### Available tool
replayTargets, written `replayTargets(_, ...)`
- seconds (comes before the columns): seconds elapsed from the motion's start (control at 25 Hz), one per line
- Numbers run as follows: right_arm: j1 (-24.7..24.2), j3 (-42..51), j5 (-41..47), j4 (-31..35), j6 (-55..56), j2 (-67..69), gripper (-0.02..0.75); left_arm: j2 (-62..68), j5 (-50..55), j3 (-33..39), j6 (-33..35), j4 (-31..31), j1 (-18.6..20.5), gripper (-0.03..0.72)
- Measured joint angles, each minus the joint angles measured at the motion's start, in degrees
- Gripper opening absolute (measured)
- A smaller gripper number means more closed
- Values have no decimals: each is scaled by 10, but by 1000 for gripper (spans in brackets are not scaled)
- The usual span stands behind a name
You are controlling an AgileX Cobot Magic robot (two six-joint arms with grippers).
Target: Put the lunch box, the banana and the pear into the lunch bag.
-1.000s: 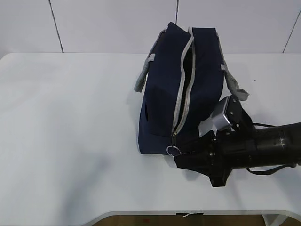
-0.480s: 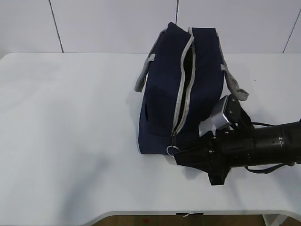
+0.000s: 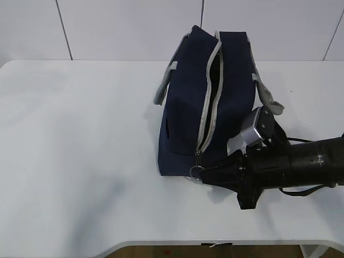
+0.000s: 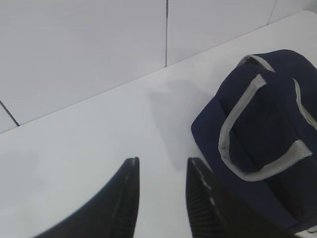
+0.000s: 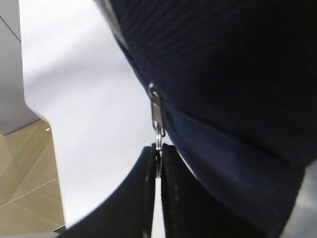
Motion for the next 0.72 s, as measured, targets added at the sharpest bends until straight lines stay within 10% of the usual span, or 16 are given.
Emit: replayTargets(0.72,0,0,-17,-35,40,-29,6,0,-6,0,0,0,0,241)
